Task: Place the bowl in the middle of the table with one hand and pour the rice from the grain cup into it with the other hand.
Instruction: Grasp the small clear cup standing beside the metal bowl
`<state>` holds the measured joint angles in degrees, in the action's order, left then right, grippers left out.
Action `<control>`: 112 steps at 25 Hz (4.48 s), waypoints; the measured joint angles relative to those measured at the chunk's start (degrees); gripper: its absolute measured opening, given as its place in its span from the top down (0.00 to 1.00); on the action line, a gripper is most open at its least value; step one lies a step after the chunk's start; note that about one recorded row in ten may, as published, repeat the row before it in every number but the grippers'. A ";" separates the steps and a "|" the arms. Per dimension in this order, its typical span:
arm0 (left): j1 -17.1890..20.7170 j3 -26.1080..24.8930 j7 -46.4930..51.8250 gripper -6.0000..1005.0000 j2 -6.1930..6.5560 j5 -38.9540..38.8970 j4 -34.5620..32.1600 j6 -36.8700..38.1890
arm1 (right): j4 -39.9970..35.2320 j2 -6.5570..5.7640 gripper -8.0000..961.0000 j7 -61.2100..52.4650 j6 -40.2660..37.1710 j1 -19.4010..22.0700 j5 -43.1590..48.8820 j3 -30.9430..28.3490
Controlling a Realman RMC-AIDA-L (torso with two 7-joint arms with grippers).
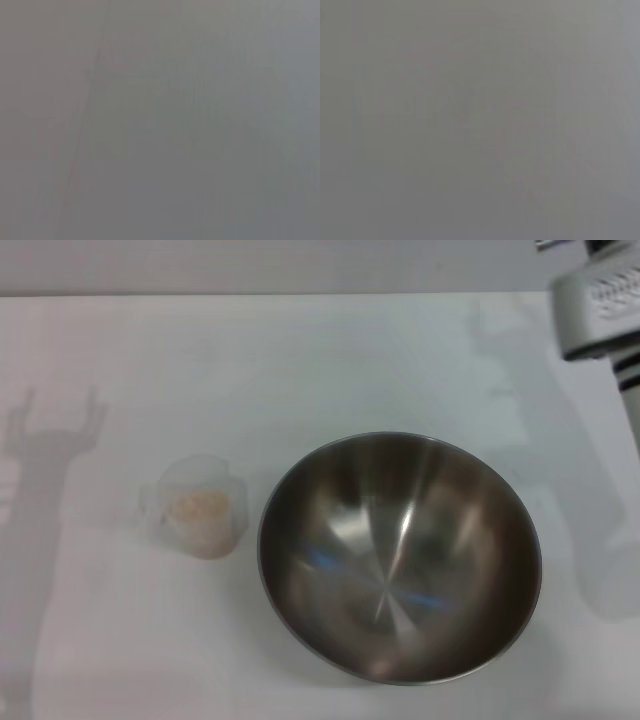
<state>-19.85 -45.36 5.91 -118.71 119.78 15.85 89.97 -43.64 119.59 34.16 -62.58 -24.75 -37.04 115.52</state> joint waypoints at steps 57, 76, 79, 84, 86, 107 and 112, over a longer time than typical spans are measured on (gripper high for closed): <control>14.00 31.69 -0.02 0.27 -0.12 0.90 -4.09 0.59 | 31.68 -1.58 0.43 -35.68 -15.04 0.54 0.30 -9.21; 10.77 32.40 -0.54 0.27 -0.09 0.51 -3.16 -9.48 | 31.78 -1.73 0.43 -35.84 -15.05 0.06 0.55 -9.21; 10.74 32.40 -0.54 0.27 -0.09 0.50 -3.24 -9.55 | 31.78 -1.73 0.43 -35.85 -15.18 0.05 0.56 -9.14; 10.03 32.30 -0.62 0.27 -0.11 0.45 -3.52 -10.68 | 31.78 -1.73 0.43 -35.98 -15.02 -0.10 0.57 -9.18; 9.48 32.20 -0.63 0.27 -0.11 0.45 -3.59 -11.48 | 31.78 -1.73 0.43 -35.98 -15.01 -0.16 0.57 -9.18; 4.44 29.28 -0.72 0.28 -0.01 0.46 -4.62 -17.43 | 31.74 -1.72 0.43 -36.08 -14.84 -0.86 0.15 -9.21; 4.35 28.62 -0.72 0.28 0.00 0.54 -4.61 -16.94 | 31.82 -1.74 0.43 -36.10 -14.28 -1.20 0.11 -9.21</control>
<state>-15.51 -16.74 5.18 -118.71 120.32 11.24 73.02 -11.82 117.85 -1.94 -76.85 -25.96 -36.93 106.32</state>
